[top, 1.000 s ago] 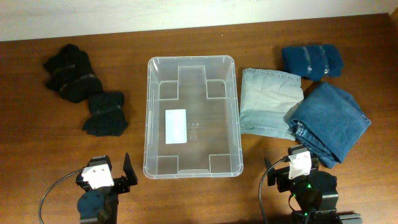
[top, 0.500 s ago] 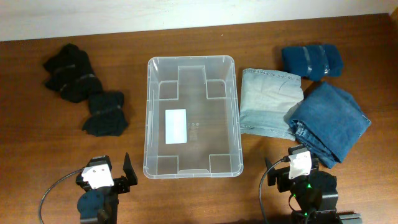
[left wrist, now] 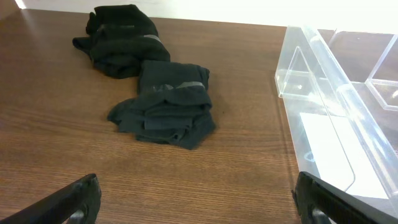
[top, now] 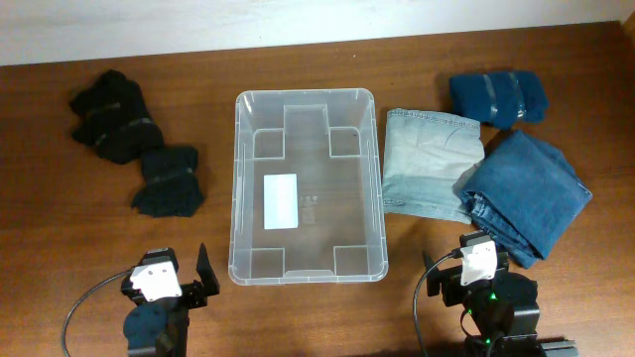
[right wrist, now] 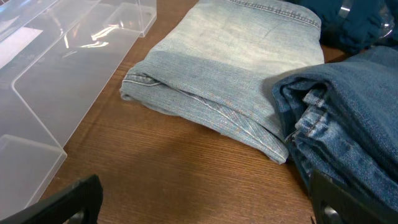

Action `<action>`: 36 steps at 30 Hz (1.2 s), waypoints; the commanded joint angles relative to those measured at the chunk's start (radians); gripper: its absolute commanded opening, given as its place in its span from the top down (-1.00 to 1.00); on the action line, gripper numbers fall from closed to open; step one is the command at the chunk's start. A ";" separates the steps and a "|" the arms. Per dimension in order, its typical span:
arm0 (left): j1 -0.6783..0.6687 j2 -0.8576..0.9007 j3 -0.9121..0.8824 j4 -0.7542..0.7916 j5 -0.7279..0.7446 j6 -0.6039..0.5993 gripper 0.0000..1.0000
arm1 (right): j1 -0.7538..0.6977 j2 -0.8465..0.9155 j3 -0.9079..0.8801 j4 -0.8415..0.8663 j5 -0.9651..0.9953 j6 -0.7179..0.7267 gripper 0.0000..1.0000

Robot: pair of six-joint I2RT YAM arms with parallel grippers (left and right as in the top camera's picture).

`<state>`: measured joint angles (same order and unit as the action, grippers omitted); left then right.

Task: Pack container
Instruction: 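Move both grippers up from rest toward the clothes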

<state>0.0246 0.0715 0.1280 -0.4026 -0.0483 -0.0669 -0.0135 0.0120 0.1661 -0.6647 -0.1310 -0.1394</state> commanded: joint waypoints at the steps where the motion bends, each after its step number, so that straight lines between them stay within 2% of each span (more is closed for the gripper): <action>1: -0.002 -0.008 -0.008 0.002 0.008 0.016 -0.99 | -0.006 -0.008 -0.005 -0.003 0.011 -0.006 -0.97; 6: -0.002 -0.008 -0.008 0.002 0.008 0.016 -0.99 | -0.006 -0.008 -0.005 -0.003 0.014 -0.007 -0.97; 8: -0.002 -0.008 -0.008 0.002 0.008 0.016 -0.99 | -0.006 -0.008 -0.005 -0.003 0.106 -0.081 -0.97; 10: -0.002 -0.008 -0.008 0.002 0.008 0.016 -0.98 | -0.006 -0.008 -0.005 -0.004 0.143 -0.092 -0.97; 26: -0.002 -0.008 -0.008 0.005 0.008 0.014 -0.99 | -0.006 -0.008 -0.005 0.033 0.086 -0.087 -0.97; 30: -0.002 -0.007 0.010 0.006 0.008 -0.019 -0.99 | -0.006 -0.008 -0.001 0.105 0.083 0.137 -0.97; 36: -0.002 0.075 0.167 0.006 0.008 -0.018 -0.99 | -0.006 0.039 0.084 0.130 0.112 0.182 -0.97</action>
<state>0.0246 0.0940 0.1947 -0.4049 -0.0483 -0.0719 -0.0135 0.0185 0.1764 -0.5453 -0.0383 -0.0212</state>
